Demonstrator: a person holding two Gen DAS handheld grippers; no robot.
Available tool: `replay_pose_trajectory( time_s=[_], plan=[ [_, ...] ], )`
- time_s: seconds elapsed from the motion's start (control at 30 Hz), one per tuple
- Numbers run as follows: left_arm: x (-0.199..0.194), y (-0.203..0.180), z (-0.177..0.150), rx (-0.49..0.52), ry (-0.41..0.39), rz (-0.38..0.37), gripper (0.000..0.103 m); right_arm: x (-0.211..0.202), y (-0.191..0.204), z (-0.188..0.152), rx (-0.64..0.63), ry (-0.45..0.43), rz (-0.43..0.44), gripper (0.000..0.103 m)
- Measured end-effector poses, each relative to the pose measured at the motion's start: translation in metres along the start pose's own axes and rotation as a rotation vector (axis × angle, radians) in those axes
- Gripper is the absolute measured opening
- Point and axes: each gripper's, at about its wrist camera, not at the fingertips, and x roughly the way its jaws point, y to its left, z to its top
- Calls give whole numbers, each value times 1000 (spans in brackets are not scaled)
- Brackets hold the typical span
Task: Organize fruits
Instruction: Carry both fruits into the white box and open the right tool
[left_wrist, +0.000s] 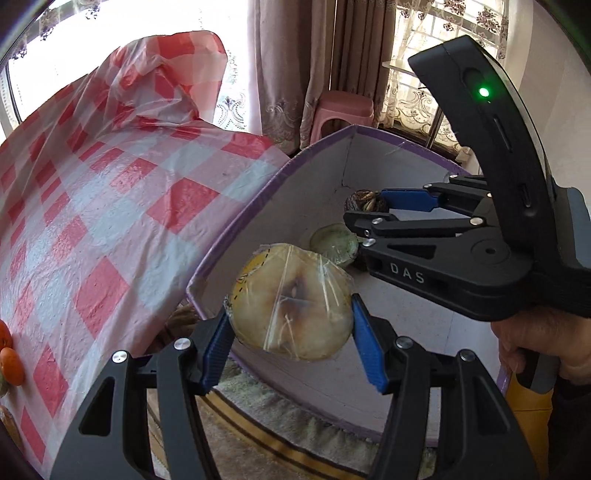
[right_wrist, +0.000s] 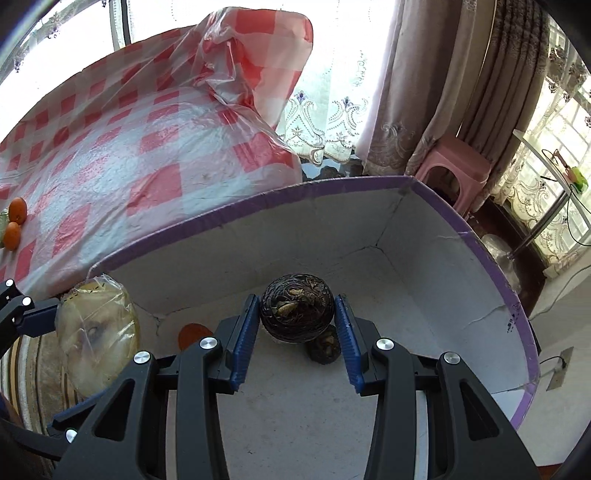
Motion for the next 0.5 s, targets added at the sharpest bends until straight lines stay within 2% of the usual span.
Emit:
replay_pose_trajectory(
  time_s=[0.07, 0.33, 0.5],
  plan=[
    [8, -6, 2, 14, 19, -14, 60, 6, -5, -2, -13, 23, -35, 41],
    [36, -31, 4, 140, 99, -21, 60, 31, -2, -2, -115, 131, -81, 41],
    [51, -41, 0, 208, 163, -30, 60, 47, -1, -6, -142, 187, -75, 42]
  ],
)
